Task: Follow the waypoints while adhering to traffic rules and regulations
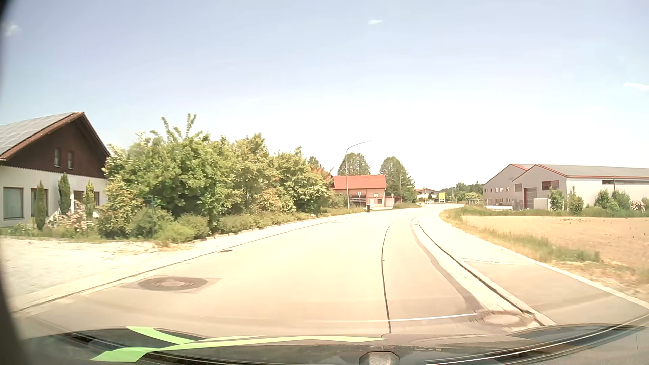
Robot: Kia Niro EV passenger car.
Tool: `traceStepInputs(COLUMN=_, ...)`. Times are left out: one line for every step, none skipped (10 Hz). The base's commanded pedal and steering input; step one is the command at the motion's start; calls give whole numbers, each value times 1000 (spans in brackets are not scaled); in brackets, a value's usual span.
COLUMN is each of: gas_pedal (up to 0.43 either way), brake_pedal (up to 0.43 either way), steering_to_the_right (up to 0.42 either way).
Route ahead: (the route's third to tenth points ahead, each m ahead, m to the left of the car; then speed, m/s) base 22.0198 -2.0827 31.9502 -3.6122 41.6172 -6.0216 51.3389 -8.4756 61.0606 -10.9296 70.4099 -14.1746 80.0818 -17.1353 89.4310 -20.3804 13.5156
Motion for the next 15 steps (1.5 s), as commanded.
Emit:
traceStepInputs(gas_pedal=118, brake_pedal=0, steering_to_the_right=27)
traceStepInputs(gas_pedal=118, brake_pedal=0, steering_to_the_right=32)
traceStepInputs(gas_pedal=118, brake_pedal=0, steering_to_the_right=34)
traceStepInputs(gas_pedal=118, brake_pedal=0, steering_to_the_right=34)
traceStepInputs(gas_pedal=118, brake_pedal=0, steering_to_the_right=34)
traceStepInputs(gas_pedal=130, brake_pedal=0, steering_to_the_right=34)
traceStepInputs(gas_pedal=130, brake_pedal=0, steering_to_the_right=33)
traceStepInputs(gas_pedal=130, brake_pedal=0, steering_to_the_right=31)
traceStepInputs(gas_pedal=130, brake_pedal=0, steering_to_the_right=31)
traceStepInputs(gas_pedal=130, brake_pedal=0, steering_to_the_right=31)
traceStepInputs(gas_pedal=130, brake_pedal=0, steering_to_the_right=29)
traceStepInputs(gas_pedal=130, brake_pedal=0, steering_to_the_right=25)
traceStepInputs(gas_pedal=130, brake_pedal=0, steering_to_the_right=22)
traceStepInputs(gas_pedal=130, brake_pedal=0, steering_to_the_right=22)
traceStepInputs(gas_pedal=130, brake_pedal=0, steering_to_the_right=22)
